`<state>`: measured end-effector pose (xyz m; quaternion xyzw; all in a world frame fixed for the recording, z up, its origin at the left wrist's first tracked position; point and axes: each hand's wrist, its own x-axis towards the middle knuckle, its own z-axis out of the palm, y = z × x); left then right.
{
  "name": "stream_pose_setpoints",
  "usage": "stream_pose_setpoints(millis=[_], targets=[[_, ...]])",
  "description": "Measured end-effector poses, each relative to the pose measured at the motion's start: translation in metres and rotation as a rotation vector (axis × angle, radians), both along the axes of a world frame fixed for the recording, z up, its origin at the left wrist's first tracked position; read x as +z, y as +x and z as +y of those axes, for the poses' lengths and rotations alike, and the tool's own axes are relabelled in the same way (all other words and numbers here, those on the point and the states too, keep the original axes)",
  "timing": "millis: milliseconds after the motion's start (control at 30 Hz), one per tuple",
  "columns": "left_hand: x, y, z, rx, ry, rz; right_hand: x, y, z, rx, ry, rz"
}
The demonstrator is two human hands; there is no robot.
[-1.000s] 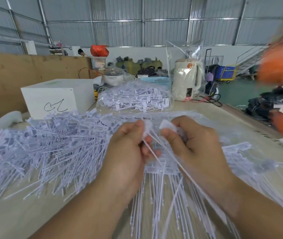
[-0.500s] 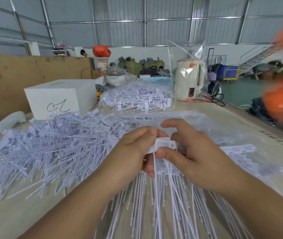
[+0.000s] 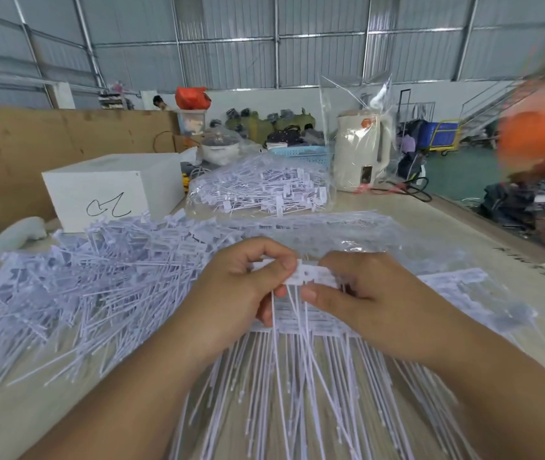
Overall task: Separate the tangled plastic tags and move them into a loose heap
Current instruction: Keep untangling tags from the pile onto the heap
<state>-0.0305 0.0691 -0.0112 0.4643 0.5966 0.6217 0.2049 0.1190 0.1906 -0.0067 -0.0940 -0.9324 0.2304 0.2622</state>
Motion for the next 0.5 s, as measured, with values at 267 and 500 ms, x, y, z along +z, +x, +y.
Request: stream_pose_setpoints(millis=[267,500], targets=[[0.004,0.009,0.001,-0.007,0.099,-0.178,-0.002,-0.005,-0.011,-0.108,0.044,0.154],[0.006,0.021,0.003,-0.055,0.145,-0.643,-0.002,-0.011,-0.031,-0.191,0.129,0.316]])
